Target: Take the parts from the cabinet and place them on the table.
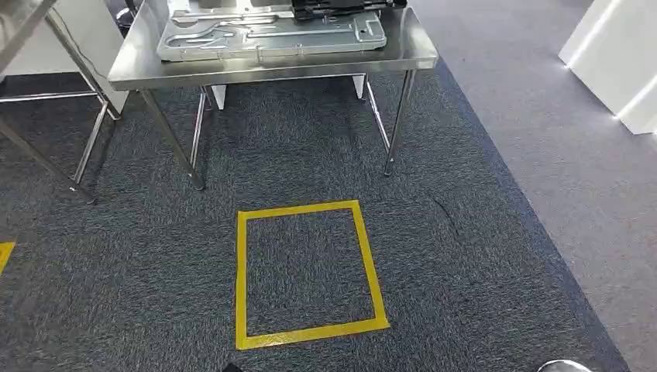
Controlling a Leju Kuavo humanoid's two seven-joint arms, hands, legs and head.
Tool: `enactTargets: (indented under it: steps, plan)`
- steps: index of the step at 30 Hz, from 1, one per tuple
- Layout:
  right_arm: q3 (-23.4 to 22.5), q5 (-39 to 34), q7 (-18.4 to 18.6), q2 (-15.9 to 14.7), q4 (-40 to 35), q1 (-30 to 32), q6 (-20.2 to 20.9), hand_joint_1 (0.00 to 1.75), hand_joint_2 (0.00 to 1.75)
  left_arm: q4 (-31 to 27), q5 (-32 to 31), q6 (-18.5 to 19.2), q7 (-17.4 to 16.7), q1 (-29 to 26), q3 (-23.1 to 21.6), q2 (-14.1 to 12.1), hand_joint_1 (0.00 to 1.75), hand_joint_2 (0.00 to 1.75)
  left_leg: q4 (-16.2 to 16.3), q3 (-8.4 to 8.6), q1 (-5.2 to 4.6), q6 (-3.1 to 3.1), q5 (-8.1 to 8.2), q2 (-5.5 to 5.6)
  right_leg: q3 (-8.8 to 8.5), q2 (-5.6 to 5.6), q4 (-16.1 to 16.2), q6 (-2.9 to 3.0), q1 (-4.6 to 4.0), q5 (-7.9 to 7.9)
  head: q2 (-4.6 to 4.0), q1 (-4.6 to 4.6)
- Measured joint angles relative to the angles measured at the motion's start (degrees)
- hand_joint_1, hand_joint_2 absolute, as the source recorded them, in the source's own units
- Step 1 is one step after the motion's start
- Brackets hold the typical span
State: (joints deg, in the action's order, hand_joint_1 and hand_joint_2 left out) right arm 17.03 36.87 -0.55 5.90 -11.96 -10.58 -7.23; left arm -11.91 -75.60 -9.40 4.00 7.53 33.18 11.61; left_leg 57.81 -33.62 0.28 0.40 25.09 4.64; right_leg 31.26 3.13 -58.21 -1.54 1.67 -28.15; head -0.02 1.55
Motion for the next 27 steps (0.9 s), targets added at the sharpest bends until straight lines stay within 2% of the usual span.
enactTargets:
  steps: [1,2,3,4,5,6,7,8,9,10,11,12,13,14,15,17,18,19,20,21,22,23,24,25,26,27]
  plan:
    - [0.0,0.11,0.0,0.0,0.0,0.02,0.0,0.0,0.0,0.0,0.0,0.0,0.19,-0.15,0.0,0.0,0.0,0.0,-0.15,-0.07,0.06,-0.37,-0.23,0.29,0.06,-0.36,-0.07,0.43,-0.47,0.08,0.0,-0.02]
    - [0.0,0.15,0.02,0.0,0.0,0.05,0.0,0.0,0.0,0.0,0.0,0.0,0.26,-0.3,0.0,-0.04,0.0,0.0,-0.39,-0.12,0.27,-0.87,-0.54,0.77,0.05,-0.85,-0.08,0.88,-0.54,0.25,0.0,0.0]
    - [0.0,0.24,0.02,0.04,0.0,0.04,0.0,0.0,0.0,0.0,0.0,-0.02,0.26,-0.47,0.0,-0.13,0.0,0.0,-0.27,-0.53,0.29,-1.19,-0.62,1.25,0.08,-1.54,0.31,1.48,-0.21,0.63,0.0,-0.02]
    - [0.0,0.37,0.02,0.04,0.0,-0.08,0.0,0.0,0.0,0.0,0.0,-0.04,0.26,-0.63,0.0,-0.2,0.0,0.0,0.68,-0.73,0.39,-1.31,0.29,-0.75,0.16,-2.27,0.42,1.99,-0.2,0.84,0.0,0.0]
    - [0.02,0.44,-0.02,0.04,0.0,-0.06,0.0,0.0,0.0,0.0,0.0,-0.07,0.28,-0.6,0.0,-0.2,0.0,0.0,3.12,-1.82,0.31,-1.55,2.42,-2.68,0.34,-2.74,0.43,2.44,-0.33,0.9,0.0,0.0]
    - [0.02,0.57,0.0,0.07,0.0,0.04,0.04,0.0,0.0,0.0,0.0,-0.11,0.28,-0.45,0.0,-0.2,0.0,0.0,7.55,-3.7,0.41,-1.82,5.24,-3.52,0.55,-3.55,0.42,2.61,-0.52,0.95,0.0,0.0]
    - [0.0,0.66,0.0,0.07,0.0,0.23,0.11,0.0,0.0,0.0,0.02,-0.18,0.28,-0.35,0.0,-0.2,0.0,0.0,12.65,-5.86,0.44,-2.04,7.88,-3.86,0.77,-4.42,0.4,2.71,-0.71,1.03,0.0,0.0]
    - [0.02,0.87,0.04,0.0,0.02,0.38,0.11,0.0,0.0,0.0,0.02,-0.24,0.31,-0.39,0.0,-0.2,0.0,0.0,16.98,-7.57,0.44,-2.18,9.65,-4.03,1.04,-5.29,0.37,2.82,-0.86,1.1,0.0,0.0]
    - [0.02,1.01,0.04,0.0,0.04,0.49,0.11,0.0,0.0,0.0,0.0,-0.28,0.35,-0.57,0.0,-0.2,0.0,0.0,18.7,-7.94,0.44,-2.18,9.92,-4.19,1.19,-6.08,0.35,2.87,-0.99,1.18,0.0,0.0]
    - [0.02,1.14,0.04,0.0,0.04,0.52,0.04,0.0,0.0,0.0,0.0,-0.33,0.41,-0.74,0.0,-0.24,0.0,0.0,17.33,-6.77,0.43,-2.08,8.93,-4.28,1.24,-6.81,0.34,2.87,-1.1,1.19,0.0,0.0]
    - [0.0,1.2,0.04,0.0,0.04,0.51,-0.06,0.0,0.0,0.0,-0.04,-0.39,0.5,-0.83,0.0,-0.28,0.0,0.0,13.58,-4.29,0.4,-1.85,7.09,-4.47,1.21,-7.47,0.32,2.87,-1.2,1.19,0.0,0.0]
    - [0.02,1.22,0.04,0.02,0.04,0.46,-0.13,0.0,0.0,0.0,-0.18,-0.42,0.61,-0.82,0.0,-0.33,0.0,0.0,7.4,-0.56,0.31,-1.46,4.63,-5.17,1.09,-8.26,0.31,2.84,-1.33,1.2,0.0,0.0]
    - [0.02,1.27,0.04,0.04,0.04,0.42,-0.24,0.0,0.0,0.0,-0.17,-0.44,0.68,-0.72,0.0,-0.37,0.0,0.0,1.72,2.93,0.06,-0.83,2.91,-7.38,0.93,-8.97,0.31,2.78,-1.47,1.21,0.0,0.0]
    - [0.0,1.27,0.04,0.07,0.04,0.42,-0.28,0.0,0.0,0.0,-0.2,-0.46,0.68,-0.48,0.0,-0.46,0.0,0.0,-0.81,4.0,-0.6,-0.3,3.56,-9.73,0.87,-9.56,0.15,2.5,-1.89,1.13,0.0,0.0]
    - [0.0,1.27,0.04,0.02,0.04,0.4,-0.33,0.0,0.0,0.0,-0.24,-0.5,0.76,-0.37,0.0,-0.46,0.0,0.0,-0.77,3.82,-0.61,-0.14,3.08,-8.81,0.9,-9.97,0.18,2.1,-1.78,1.22,0.0,-0.02]
    - [0.02,1.27,0.02,0.13,0.02,0.25,-0.42,0.0,0.0,0.0,-0.39,-0.52,0.79,-0.64,0.0,-0.55,0.0,0.0,-0.76,3.4,-0.74,0.08,2.98,-7.78,0.69,-10.98,0.33,1.67,-1.62,1.33,0.0,0.0]
    - [0.0,1.29,0.02,0.2,0.0,0.17,-0.48,0.0,0.0,0.0,-0.48,-0.48,0.79,-0.77,0.0,-0.59,0.0,0.0,-1.23,3.31,-0.58,0.51,2.59,-7.05,0.5,-11.54,0.41,1.32,-1.67,1.41,0.0,0.0]
    - [0.0,1.31,0.02,0.11,-0.02,0.12,-0.55,0.0,0.0,0.0,-0.57,-0.46,0.76,-0.86,0.0,-0.57,0.0,0.0,-1.82,3.8,0.04,0.68,1.8,-6.43,0.72,-9.54,-0.18,0.69,-1.35,0.86,0.0,-0.02]
    - [0.0,1.35,-0.02,0.11,-0.02,0.16,-0.57,0.0,0.0,0.0,-0.64,-0.42,0.78,-0.73,0.0,-0.57,0.0,0.0,-1.94,3.57,0.05,1.06,1.54,-5.91,1.54,-6.05,-1.87,0.45,-1.22,-0.84,0.0,0.0]
    - [0.0,1.49,-0.02,0.11,0.0,0.26,-0.57,0.0,0.0,0.0,-0.66,-0.39,0.96,-0.53,0.0,-0.59,0.0,0.0,-1.9,3.22,0.03,1.37,1.26,-5.22,3.28,-4.23,-5.8,0.37,-1.12,-3.53,0.0,-0.02]
    - [0.0,1.55,0.0,0.04,0.0,0.47,-0.52,0.0,0.0,0.0,-0.63,-0.39,1.2,-0.51,0.0,-0.57,0.0,0.0,-1.89,2.96,0.02,1.48,1.13,-4.59,5.38,-3.55,-10.53,0.3,-1.07,-5.96,0.0,-0.02]
    - [0.0,1.66,0.0,0.0,0.0,0.68,-0.39,0.0,0.0,0.0,-0.61,-0.39,1.49,-0.6,0.0,-0.59,0.0,0.0,-1.83,2.76,-0.01,1.46,1.02,-3.75,7.38,-3.31,-14.97,0.19,-1.02,-7.68,0.0,-0.02]
    - [0.0,1.79,0.02,-0.04,0.02,0.84,-0.24,0.0,0.0,0.0,-0.57,-0.42,1.53,-0.81,0.0,-0.63,0.0,0.0,-1.68,2.55,-0.01,1.4,0.94,-2.83,8.73,-3.25,-17.86,0.14,-0.96,-8.14,0.0,-0.02]
    - [0.0,1.88,0.02,-0.04,0.04,0.9,-0.2,0.0,0.0,0.0,-0.5,-0.46,1.57,-1.04,0.0,-0.72,0.0,0.0,-1.51,2.48,0.02,1.34,0.9,-2.03,8.54,-3.25,-17.36,0.09,-0.86,-7.05,0.0,-0.02]
    - [0.0,1.92,0.02,-0.09,0.04,0.88,-0.2,0.0,0.0,0.0,-0.5,-0.52,1.59,-1.2,0.0,-0.79,0.0,0.0,-1.28,2.45,0.06,1.26,0.94,-1.08,6.8,-3.2,-13.97,0.07,-0.71,-4.59,0.0,-0.02]
    - [0.0,1.95,0.02,-0.15,0.04,0.83,-0.2,0.0,0.0,0.0,-0.52,-0.55,1.59,-1.23,0.0,-0.81,0.0,0.0,-1.02,2.45,0.13,1.07,1.06,-0.16,4.34,-2.8,-8.96,0.09,-0.53,-1.85,0.0,-0.02]
